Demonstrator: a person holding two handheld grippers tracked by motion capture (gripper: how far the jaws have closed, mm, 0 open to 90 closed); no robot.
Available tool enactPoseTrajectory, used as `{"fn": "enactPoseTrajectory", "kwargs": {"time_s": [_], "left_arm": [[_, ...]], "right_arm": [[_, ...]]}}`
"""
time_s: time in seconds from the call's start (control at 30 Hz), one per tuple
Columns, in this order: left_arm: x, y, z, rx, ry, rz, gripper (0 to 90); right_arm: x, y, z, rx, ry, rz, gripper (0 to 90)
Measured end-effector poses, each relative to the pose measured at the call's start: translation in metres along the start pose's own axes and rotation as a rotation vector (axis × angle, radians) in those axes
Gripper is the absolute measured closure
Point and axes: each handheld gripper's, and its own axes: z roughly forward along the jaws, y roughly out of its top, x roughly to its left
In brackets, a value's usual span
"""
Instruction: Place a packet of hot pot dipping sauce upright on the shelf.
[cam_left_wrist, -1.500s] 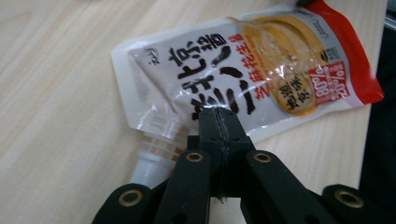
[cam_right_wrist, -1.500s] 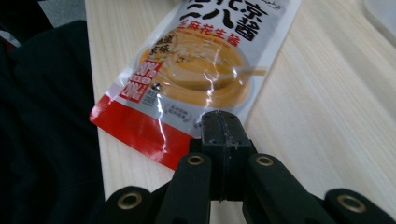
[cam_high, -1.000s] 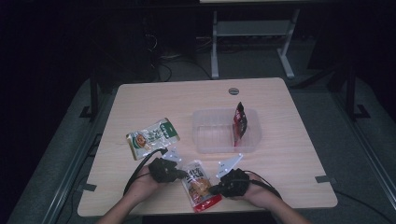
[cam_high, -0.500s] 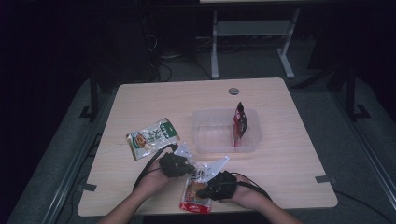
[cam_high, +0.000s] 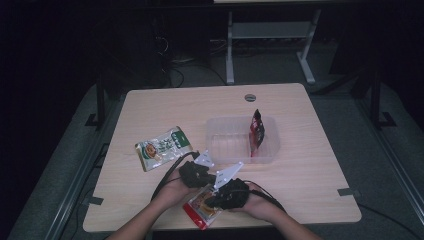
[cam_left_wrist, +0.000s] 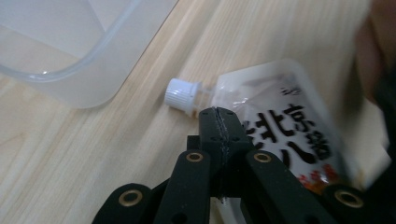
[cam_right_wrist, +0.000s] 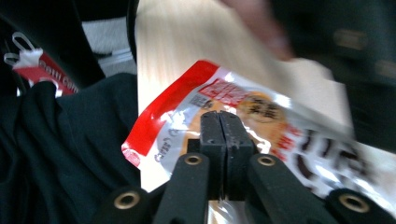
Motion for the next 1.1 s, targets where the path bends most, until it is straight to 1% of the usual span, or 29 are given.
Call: {"fn": "enactPoseTrajectory", "kwargs": {"time_s": [0.03, 0.07, 0.1, 0.13, 0.17, 0.2, 0.23, 0.3, 0.4, 0.43, 0.47, 0.5, 0.53, 0.57, 0.6, 0.63, 0.67, 0.7, 0.73, 0.8, 0.83, 0.87, 0.9, 0.97, 1.03, 1.1], "left_arm": [[-0.001, 0.0, -0.003, 0.008, -0.001, 0.024, 89.7], [-0.004, -0.001, -0.005, -0.001, -0.005, 0.018, 89.7], [-0.006, -0.002, -0.008, 0.003, -0.012, 0.027, 89.7], [-0.009, -0.004, -0.01, -0.004, -0.017, 0.019, 89.7], [-0.011, -0.006, -0.014, -0.002, -0.02, 0.021, 89.7], [-0.013, -0.009, -0.018, 0.005, -0.023, 0.03, 89.7], [-0.015, -0.012, -0.023, 0.01, -0.025, 0.026, 89.7], [-0.02, -0.019, -0.032, 0.003, -0.025, 0.009, 89.7], [-0.03, -0.036, -0.043, -0.004, -0.026, -0.013, 89.7], [-0.03, -0.036, -0.043, -0.004, -0.026, -0.013, 89.7], [-0.039, -0.048, -0.049, -0.003, -0.038, -0.037, 89.7], [-0.044, -0.054, -0.05, 0.006, -0.043, -0.045, 89.7], [-0.049, -0.058, -0.05, 0.017, -0.046, -0.036, 89.7], [-0.053, -0.06, -0.05, 0.04, -0.055, -0.031, 89.7], [-0.056, -0.062, -0.048, 0.059, -0.057, -0.016, 89.7], [-0.059, -0.062, -0.045, 0.07, -0.048, -0.005, 89.7], [-0.06, -0.061, -0.044, 0.086, -0.037, 0.008, 89.7], [-0.06, -0.061, -0.044, 0.086, -0.037, 0.008, 89.7], [-0.058, -0.059, -0.042, 0.101, -0.024, 0.015, 89.8], [-0.055, -0.06, -0.04, 0.105, -0.023, 0.007, 89.8], [-0.054, -0.06, -0.039, 0.097, -0.023, -0.004, 89.8], [-0.052, -0.06, -0.039, 0.102, -0.021, -0.005, 89.8], [-0.051, -0.06, -0.038, 0.109, -0.022, 0.0, 89.8], [-0.049, -0.059, -0.035, 0.108, -0.025, -0.008, 89.9], [-0.048, -0.058, -0.033, 0.121, -0.031, -0.004, 89.8], [-0.048, -0.058, -0.032, 0.12, -0.033, -0.004, 89.9]], "right_arm": [[0.0, 0.0, -0.005, -0.004, -0.006, 0.025, 84.3], [-0.001, -0.001, -0.011, -0.009, -0.017, 0.046, 82.0], [-0.004, -0.003, -0.016, -0.018, -0.029, 0.056, 80.2], [-0.006, -0.005, -0.022, -0.023, -0.04, 0.069, 77.5], [-0.007, -0.007, -0.028, -0.031, -0.05, 0.099, 74.6], [-0.01, -0.009, -0.034, -0.034, -0.066, 0.111, 72.3], [-0.013, -0.012, -0.04, -0.041, -0.075, 0.134, 69.4], [-0.02, -0.019, -0.051, -0.05, -0.112, 0.169, 62.4], [-0.031, -0.031, -0.066, -0.06, -0.165, 0.223, 52.9], [-0.031, -0.031, -0.066, -0.06, -0.165, 0.223, 52.9], [-0.036, -0.038, -0.074, -0.064, -0.186, 0.258, 48.5], [-0.037, -0.041, -0.076, -0.07, -0.195, 0.268, 46.9], [-0.039, -0.044, -0.078, -0.073, -0.192, 0.279, 45.4], [-0.04, -0.045, -0.079, -0.074, -0.185, 0.292, 43.8], [-0.042, -0.045, -0.078, -0.07, -0.181, 0.298, 42.4], [-0.042, -0.044, -0.077, -0.066, -0.176, 0.304, 41.3], [-0.043, -0.044, -0.074, -0.057, -0.176, 0.3, 40.3], [-0.043, -0.043, -0.072, -0.047, -0.177, 0.299, 39.6], [-0.042, -0.042, -0.069, -0.039, -0.173, 0.294, 39.0], [-0.041, -0.042, -0.065, -0.024, -0.168, 0.296, 37.9], [-0.041, -0.043, -0.063, -0.016, -0.165, 0.291, 37.6], [-0.041, -0.043, -0.061, -0.012, -0.154, 0.3, 37.2], [-0.042, -0.044, -0.059, -0.007, -0.155, 0.304, 37.0], [-0.043, -0.044, -0.056, -0.001, -0.146, 0.312, 36.6], [-0.044, -0.044, -0.054, 0.0, -0.137, 0.328, 36.5], [-0.045, -0.045, -0.053, -0.005, -0.136, 0.327, 36.4]]}}
